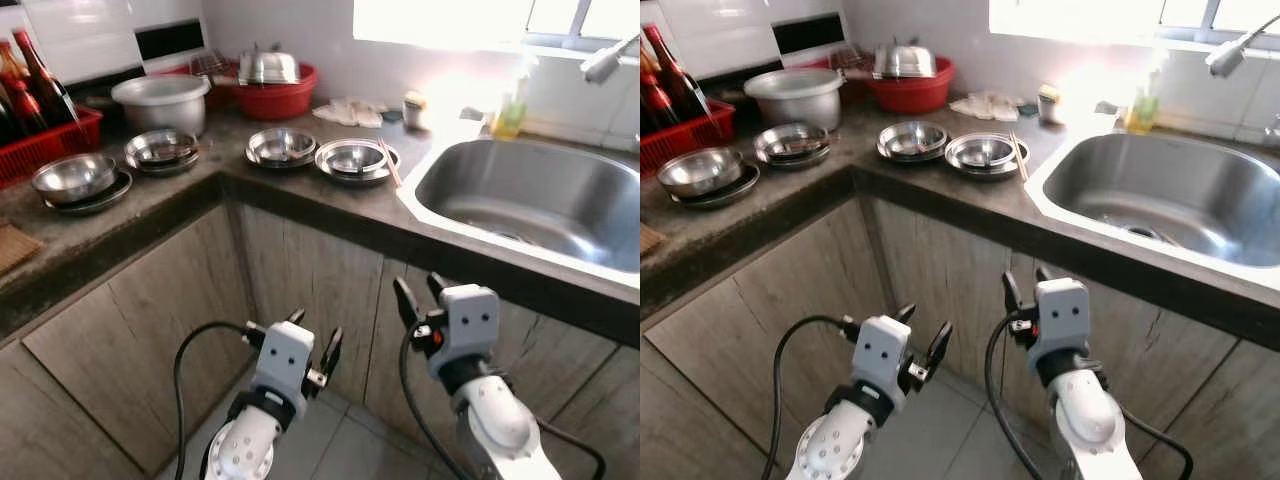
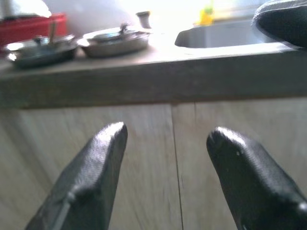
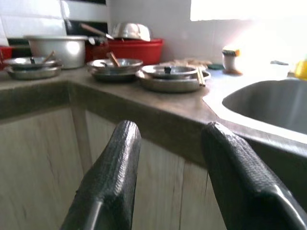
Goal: Kitchen organization
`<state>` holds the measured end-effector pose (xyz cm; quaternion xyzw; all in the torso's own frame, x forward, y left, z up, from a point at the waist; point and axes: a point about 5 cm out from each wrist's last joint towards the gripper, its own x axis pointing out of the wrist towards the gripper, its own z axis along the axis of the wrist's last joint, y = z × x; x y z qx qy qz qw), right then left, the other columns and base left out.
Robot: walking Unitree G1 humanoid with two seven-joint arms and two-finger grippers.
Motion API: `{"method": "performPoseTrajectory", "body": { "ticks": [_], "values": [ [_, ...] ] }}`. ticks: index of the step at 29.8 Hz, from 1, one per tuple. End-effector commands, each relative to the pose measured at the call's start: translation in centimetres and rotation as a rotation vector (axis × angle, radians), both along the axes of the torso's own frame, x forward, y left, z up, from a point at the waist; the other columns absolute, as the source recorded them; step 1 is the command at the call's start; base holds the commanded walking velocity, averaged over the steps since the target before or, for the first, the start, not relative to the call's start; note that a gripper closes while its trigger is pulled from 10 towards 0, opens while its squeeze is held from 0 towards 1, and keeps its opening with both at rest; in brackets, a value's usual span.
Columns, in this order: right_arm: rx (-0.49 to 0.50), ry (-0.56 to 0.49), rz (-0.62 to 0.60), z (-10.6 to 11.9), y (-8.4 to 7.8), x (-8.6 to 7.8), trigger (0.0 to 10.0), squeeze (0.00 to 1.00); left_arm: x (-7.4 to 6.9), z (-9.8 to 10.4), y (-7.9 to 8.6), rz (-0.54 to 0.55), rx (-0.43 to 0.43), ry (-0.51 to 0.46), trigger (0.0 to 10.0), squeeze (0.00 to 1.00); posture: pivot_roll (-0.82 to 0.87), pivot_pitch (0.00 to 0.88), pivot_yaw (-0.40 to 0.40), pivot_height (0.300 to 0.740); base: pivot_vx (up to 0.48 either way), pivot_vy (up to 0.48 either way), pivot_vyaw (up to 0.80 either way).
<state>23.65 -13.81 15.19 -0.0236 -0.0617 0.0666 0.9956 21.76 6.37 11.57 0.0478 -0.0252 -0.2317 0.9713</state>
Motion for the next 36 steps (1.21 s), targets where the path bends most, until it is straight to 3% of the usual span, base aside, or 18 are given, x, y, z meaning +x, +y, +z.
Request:
{"method": "performPoseTrajectory", "body": {
  "ticks": [1,25,36],
  "values": [
    [0.014,-0.016,0.025,0.4,0.8,0.1,10.0,0.00,0.1,-0.1,0.7,0.017,0.022,0.002,10.0,0.00,0.08,0.000,-0.012,0.740,0.315,0.000,0.80],
    [0.025,-0.037,0.027,0.9,0.7,1.2,10.0,0.00,0.3,-0.2,0.7,0.017,0.024,0.004,10.0,0.00,0.09,0.000,-0.013,0.740,0.300,0.000,0.80],
    [0.021,-0.050,0.003,1.4,-0.2,2.2,10.0,0.00,0.2,-0.1,0.6,0.018,0.023,0.006,10.0,0.00,0.09,0.000,-0.019,0.740,0.296,0.000,0.00]
  ]
}}
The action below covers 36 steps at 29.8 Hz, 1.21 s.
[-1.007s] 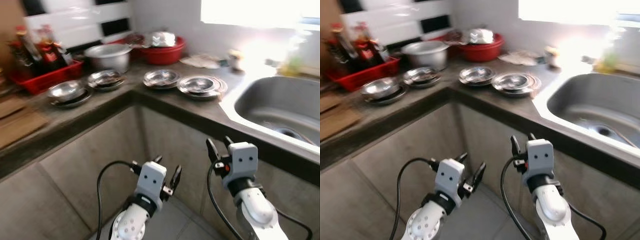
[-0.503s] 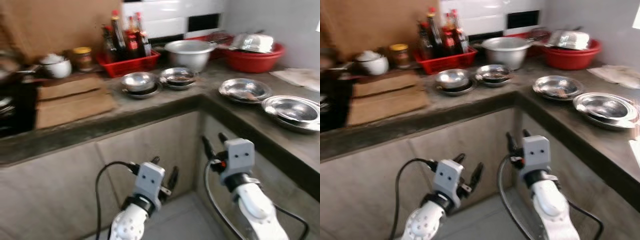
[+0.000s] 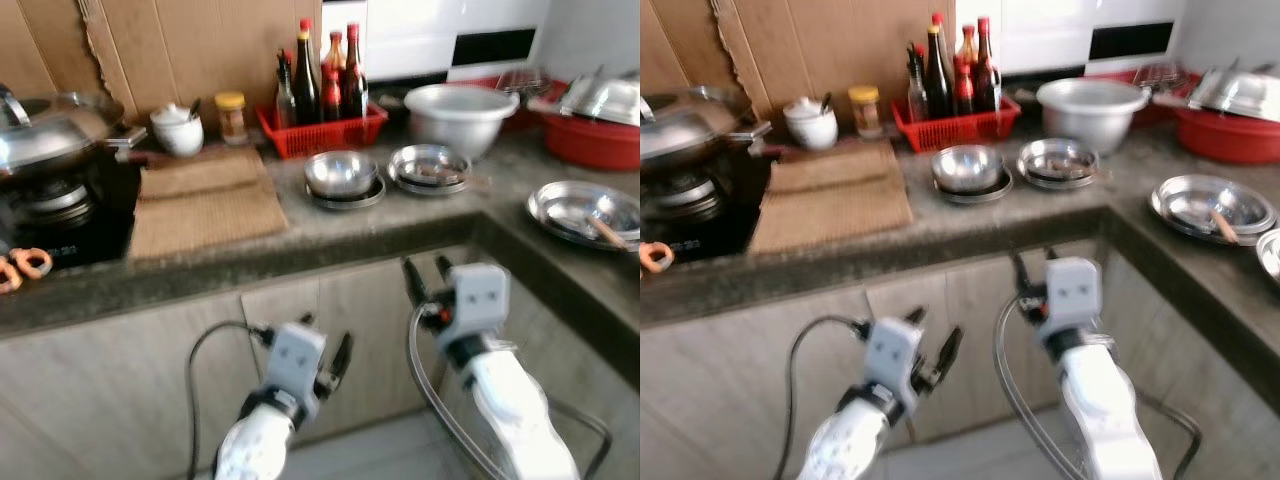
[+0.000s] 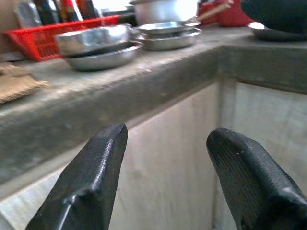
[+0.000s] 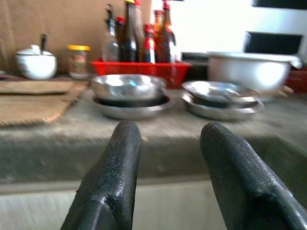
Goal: Kitchen organization
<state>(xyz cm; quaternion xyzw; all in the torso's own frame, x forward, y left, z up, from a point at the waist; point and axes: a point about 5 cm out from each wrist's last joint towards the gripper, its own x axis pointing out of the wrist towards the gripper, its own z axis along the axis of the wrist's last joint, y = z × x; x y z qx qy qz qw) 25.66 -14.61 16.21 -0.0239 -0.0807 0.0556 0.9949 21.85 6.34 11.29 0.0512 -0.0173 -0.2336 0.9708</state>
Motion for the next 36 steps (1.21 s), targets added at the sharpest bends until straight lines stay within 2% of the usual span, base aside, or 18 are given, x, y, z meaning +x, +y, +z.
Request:
{"method": "performPoseTrajectory", "body": {
  "ticks": [1,6,17,27,28,36],
  "values": [
    [0.018,-0.012,0.025,0.4,0.6,0.3,10.0,0.00,0.2,0.2,0.7,0.021,0.012,-0.008,10.0,0.00,0.09,0.000,-0.018,0.740,0.292,0.000,0.00],
    [-0.025,-0.021,0.081,0.5,1.4,0.3,10.0,0.00,0.1,0.2,0.6,0.020,0.007,-0.008,10.0,0.00,0.09,0.000,-0.018,0.740,0.292,0.000,0.00],
    [-0.020,-0.030,0.166,0.9,2.6,0.4,10.0,0.00,0.1,0.2,0.6,0.015,0.000,-0.008,10.0,0.00,0.09,0.000,-0.020,0.740,0.292,0.000,0.00],
    [-0.024,-0.054,0.177,2.2,2.3,1.6,10.0,0.00,0.1,0.3,0.5,0.024,-0.001,-0.012,10.0,0.00,0.09,0.000,-0.025,0.740,0.279,0.000,0.00],
    [-0.012,-0.069,0.170,3.1,2.2,1.8,10.0,0.00,0.1,0.3,0.5,0.024,-0.002,-0.011,10.0,0.00,0.09,0.000,-0.029,0.740,0.247,0.000,0.00],
    [-0.006,-0.087,0.157,4.3,1.8,2.5,10.0,0.00,0.3,0.4,0.6,0.043,-0.017,-0.017,10.0,0.00,0.09,0.000,-0.032,0.740,0.000,0.000,0.00]
  ]
}}
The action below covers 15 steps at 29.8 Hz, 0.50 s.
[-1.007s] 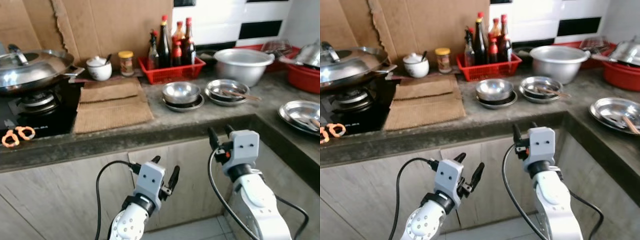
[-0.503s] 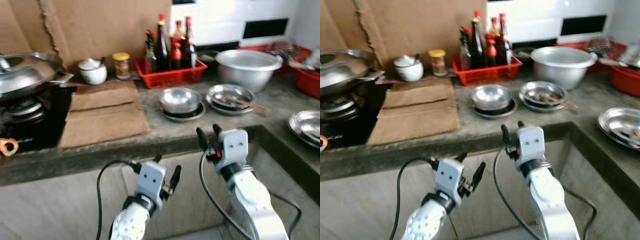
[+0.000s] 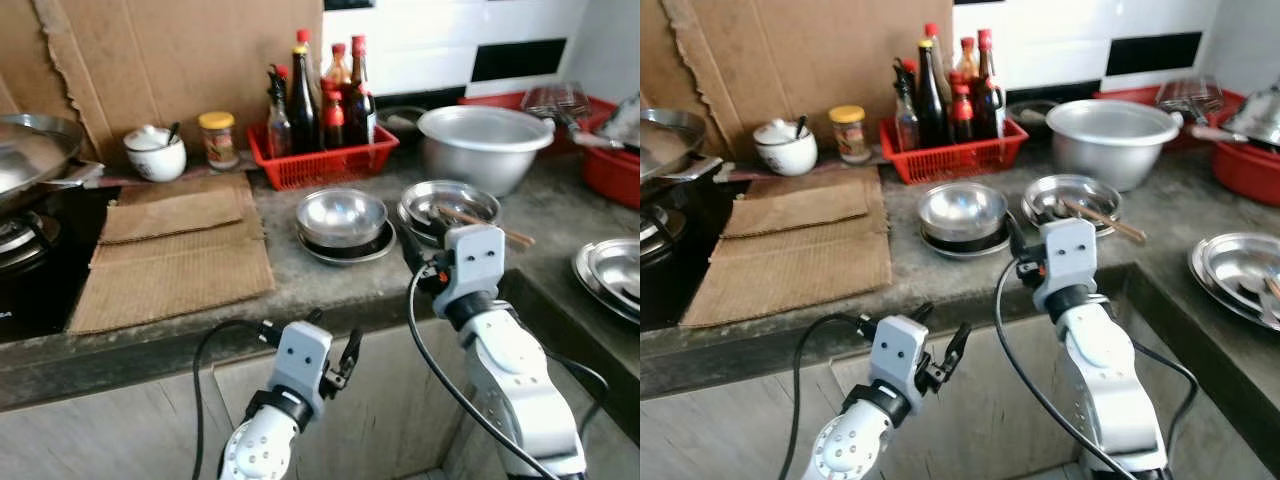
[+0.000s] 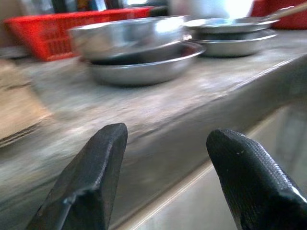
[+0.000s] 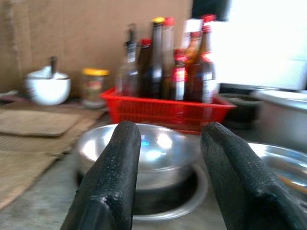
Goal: Kitchen organization
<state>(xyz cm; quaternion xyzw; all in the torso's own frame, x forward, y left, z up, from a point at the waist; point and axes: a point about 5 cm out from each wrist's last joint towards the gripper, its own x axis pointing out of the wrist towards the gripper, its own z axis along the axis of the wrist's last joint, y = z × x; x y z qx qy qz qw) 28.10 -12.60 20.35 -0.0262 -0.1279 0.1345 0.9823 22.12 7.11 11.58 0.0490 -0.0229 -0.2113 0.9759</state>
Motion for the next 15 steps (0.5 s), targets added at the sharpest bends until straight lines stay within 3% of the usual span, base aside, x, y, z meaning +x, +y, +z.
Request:
{"method": "performPoseTrajectory", "body": {
  "ticks": [1,6,7,8,13,14,15],
  "values": [
    [0.004,0.008,-0.008,0.3,-0.3,0.2,10.0,0.00,0.1,0.1,-0.1,0.005,-0.007,-0.002,10.0,0.00,0.09,0.000,-0.033,0.740,0.000,0.000,0.00],
    [-0.019,0.023,-0.002,1.0,-0.1,1.5,10.0,0.00,0.0,0.0,-0.3,-0.004,-0.002,-0.001,10.0,0.00,0.09,0.000,-0.031,0.740,0.000,0.000,0.00],
    [-0.027,0.024,-0.002,1.2,-0.1,1.9,10.0,0.16,0.0,0.0,-0.3,-0.007,-0.001,-0.001,10.0,0.00,0.09,0.000,-0.036,0.740,0.000,0.000,0.00],
    [-0.038,0.026,-0.004,1.4,-0.1,2.3,10.0,1.00,0.0,0.0,-0.4,-0.010,0.000,0.001,10.0,0.00,0.09,0.000,-0.040,0.740,0.000,0.000,0.00],
    [-0.048,0.070,0.015,2.2,0.5,4.1,10.0,1.00,0.0,-0.1,-0.4,-0.009,-0.002,0.003,10.0,0.00,0.10,0.000,-0.044,0.740,0.000,0.000,0.00],
    [-0.060,0.096,0.003,2.6,0.8,5.3,10.0,0.04,0.0,-0.1,-0.4,-0.008,0.000,0.002,10.0,0.00,0.10,0.000,-0.051,0.740,0.000,0.000,0.00],
    [-0.059,0.107,-0.002,2.8,0.9,5.7,10.0,0.04,0.0,-0.1,-0.5,-0.007,0.000,0.001,10.0,0.00,0.10,0.000,-0.051,0.740,0.000,0.000,0.00]
  ]
}}
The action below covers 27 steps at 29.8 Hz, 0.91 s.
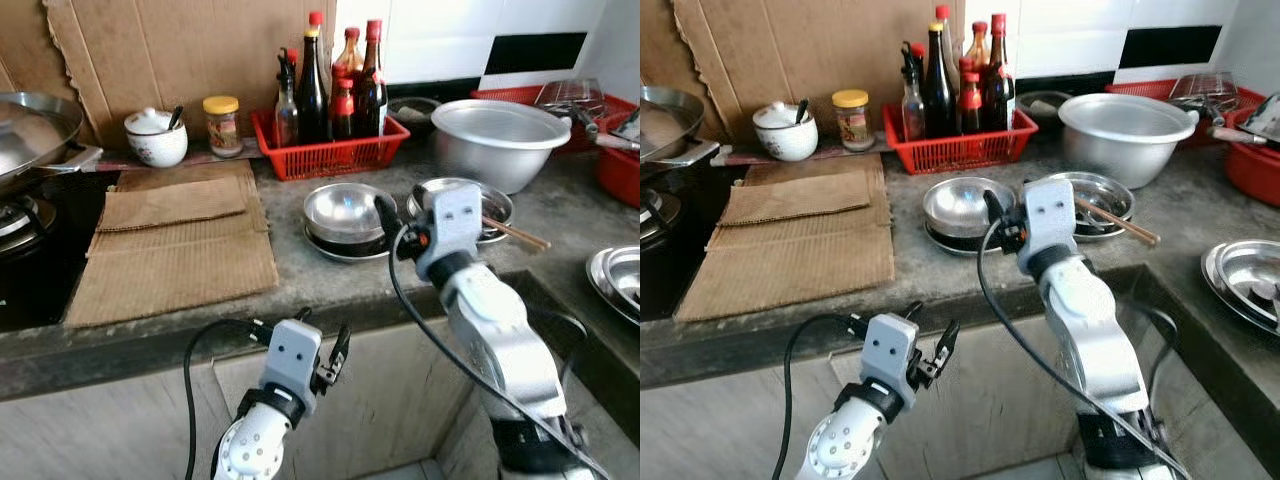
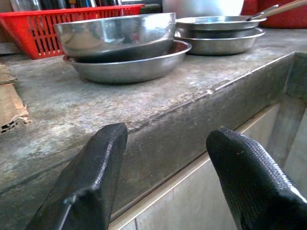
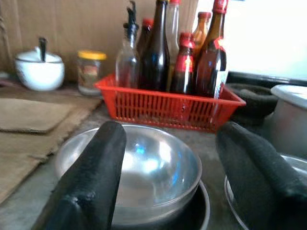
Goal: Kitchen organization
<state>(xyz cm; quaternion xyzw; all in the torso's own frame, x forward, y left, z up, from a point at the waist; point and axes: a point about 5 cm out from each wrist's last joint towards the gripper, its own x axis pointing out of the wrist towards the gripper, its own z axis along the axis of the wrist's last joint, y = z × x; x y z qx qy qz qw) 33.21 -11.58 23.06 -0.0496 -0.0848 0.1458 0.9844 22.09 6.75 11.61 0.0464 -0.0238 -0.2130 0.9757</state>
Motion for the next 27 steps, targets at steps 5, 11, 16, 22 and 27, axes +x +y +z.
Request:
{"method": "performPoseTrajectory", "body": {
  "ticks": [5,11,16,22,27],
  "values": [
    [0.012,0.110,0.010,0.8,0.5,2.1,10.0,0.00,0.0,-0.2,-0.1,0.003,0.007,0.005,10.0,0.00,0.11,0.000,-0.061,0.740,0.000,0.000,0.00],
    [-0.038,0.205,0.001,1.4,0.6,4.6,10.0,0.00,-0.2,-0.1,-0.2,0.011,0.007,0.005,10.0,0.00,0.12,0.000,-0.079,0.740,0.000,0.000,0.00],
    [-0.108,0.283,-0.050,1.9,0.4,6.2,10.0,0.00,-0.4,0.1,-0.3,0.014,0.005,0.004,10.0,0.00,0.12,0.000,-0.091,0.740,0.000,0.000,0.00],
    [-0.121,0.378,-0.115,2.1,-0.7,7.4,10.0,0.00,-0.5,0.0,-0.4,0.021,0.007,0.007,10.0,0.00,0.13,0.000,-0.097,0.740,0.000,0.000,0.00],
    [-0.119,0.433,-0.116,2.0,-0.9,7.8,10.0,0.00,-0.5,-0.1,-0.5,0.021,0.008,0.011,10.0,0.00,0.12,0.000,-0.098,0.740,0.000,0.000,0.00]
  ]
}}
